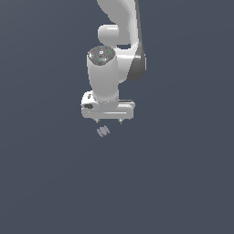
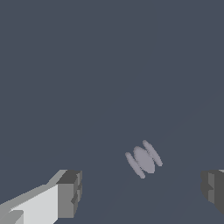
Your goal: Pick up the object and move it to a goal position.
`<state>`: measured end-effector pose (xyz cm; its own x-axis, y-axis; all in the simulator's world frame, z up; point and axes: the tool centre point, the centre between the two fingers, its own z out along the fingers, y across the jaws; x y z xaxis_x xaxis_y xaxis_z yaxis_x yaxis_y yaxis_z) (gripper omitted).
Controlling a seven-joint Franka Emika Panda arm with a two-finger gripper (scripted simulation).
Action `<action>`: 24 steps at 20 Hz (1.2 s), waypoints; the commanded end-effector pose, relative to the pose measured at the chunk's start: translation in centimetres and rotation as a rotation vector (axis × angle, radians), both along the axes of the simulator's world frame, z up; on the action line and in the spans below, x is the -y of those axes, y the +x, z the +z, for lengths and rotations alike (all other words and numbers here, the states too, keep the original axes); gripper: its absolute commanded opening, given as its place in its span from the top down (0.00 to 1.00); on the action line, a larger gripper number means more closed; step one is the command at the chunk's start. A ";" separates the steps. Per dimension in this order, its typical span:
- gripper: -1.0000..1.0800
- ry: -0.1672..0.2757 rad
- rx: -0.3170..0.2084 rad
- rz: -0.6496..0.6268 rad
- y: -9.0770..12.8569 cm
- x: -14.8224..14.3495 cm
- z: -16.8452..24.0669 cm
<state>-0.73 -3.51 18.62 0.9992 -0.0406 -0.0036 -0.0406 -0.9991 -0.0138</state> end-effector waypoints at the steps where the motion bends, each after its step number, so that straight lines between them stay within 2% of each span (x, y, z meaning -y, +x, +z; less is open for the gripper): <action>1: 0.04 -0.002 0.000 0.026 -0.2 0.3 -0.6; 9: 0.04 -0.009 0.001 0.164 -1.3 1.6 -3.8; 24: 0.04 -0.015 0.005 0.505 -4.7 4.0 -10.9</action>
